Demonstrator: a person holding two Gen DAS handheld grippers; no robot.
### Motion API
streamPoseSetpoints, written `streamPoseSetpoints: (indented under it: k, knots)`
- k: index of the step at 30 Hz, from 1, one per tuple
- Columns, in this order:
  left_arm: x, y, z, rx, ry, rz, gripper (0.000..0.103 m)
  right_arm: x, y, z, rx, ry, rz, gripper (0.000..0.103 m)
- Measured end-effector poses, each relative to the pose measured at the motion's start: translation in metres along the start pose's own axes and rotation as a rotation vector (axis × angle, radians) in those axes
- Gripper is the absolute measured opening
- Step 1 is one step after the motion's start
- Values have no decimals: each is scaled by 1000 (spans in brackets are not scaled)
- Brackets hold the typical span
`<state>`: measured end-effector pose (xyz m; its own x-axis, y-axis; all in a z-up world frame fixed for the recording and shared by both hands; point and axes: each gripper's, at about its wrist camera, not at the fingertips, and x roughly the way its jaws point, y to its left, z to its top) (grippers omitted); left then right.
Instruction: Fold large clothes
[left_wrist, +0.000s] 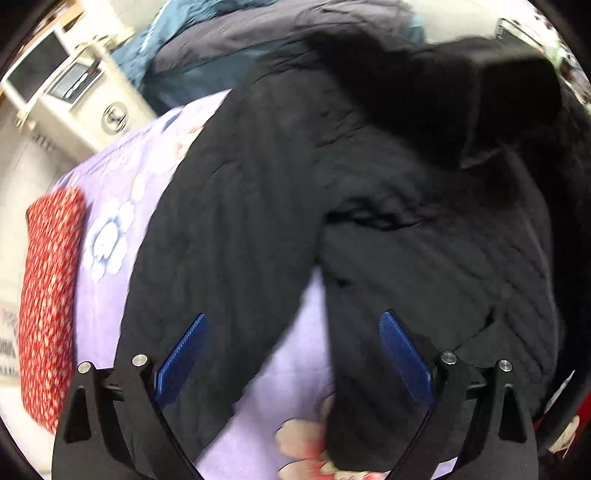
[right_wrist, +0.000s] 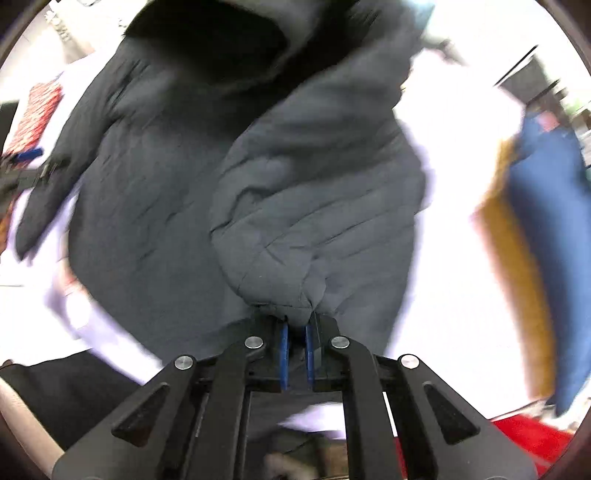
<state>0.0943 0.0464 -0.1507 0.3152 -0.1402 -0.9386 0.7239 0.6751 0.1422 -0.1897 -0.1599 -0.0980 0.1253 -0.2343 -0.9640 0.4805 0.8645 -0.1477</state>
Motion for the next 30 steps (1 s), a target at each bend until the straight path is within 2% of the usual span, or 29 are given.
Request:
streamPoseSetpoints:
  k: [4, 6, 7, 8, 9, 10, 11, 12, 13, 16, 18, 21, 23, 25, 27, 30]
  knots:
    - [-11, -22, 8, 34, -43, -36, 92, -49, -97, 59, 0, -128, -340, 6]
    - [-17, -28, 10, 23, -58, -47, 92, -61, -148, 93, 79, -172, -489, 10]
    - [-20, -29, 10, 9, -65, -49, 92, -64, -178, 111, 165, -171, -565, 21]
    - [-23, -30, 9, -8, -70, -45, 92, -69, -196, 121, 244, -170, -605, 36]
    - [-25, -28, 8, -24, -73, -38, 92, -77, -211, 129, 354, -203, -593, 45]
    - [-29, -28, 6, -40, -73, -29, 92, -88, -216, 131, 430, -286, -487, 65]
    - [-32, -26, 2, -57, -69, -16, 92, -93, -214, 131, 456, -359, -389, 76]
    - [-34, -21, -4, -85, -61, 4, 92, -95, -205, 129, 451, -436, -271, 79]
    - [-37, -17, -11, -116, -52, 21, 93, -91, -194, 127, 422, -459, -222, 80]
    - [-43, -5, -33, -204, -14, 60, 95, -68, -148, 115, 307, -448, -167, 80]
    - [-42, 2, -47, -261, 26, 93, 95, -51, -122, 95, 257, -448, -120, 80]
    - [-41, 4, -64, -320, 78, 126, 95, -31, -107, 45, 226, -446, -168, 80]
    - [-43, 2, -69, -338, 97, 130, 95, -20, -103, 14, 223, -447, -277, 80]
    - [-44, -3, -69, -338, 115, 136, 95, -13, -107, -5, 211, -465, -350, 80]
    - [-46, -10, -64, -335, 121, 130, 95, -7, -109, -18, 174, -469, -428, 90]
    - [-46, -24, -51, -326, 109, 104, 95, 11, -110, -24, 41, -433, -535, 92]
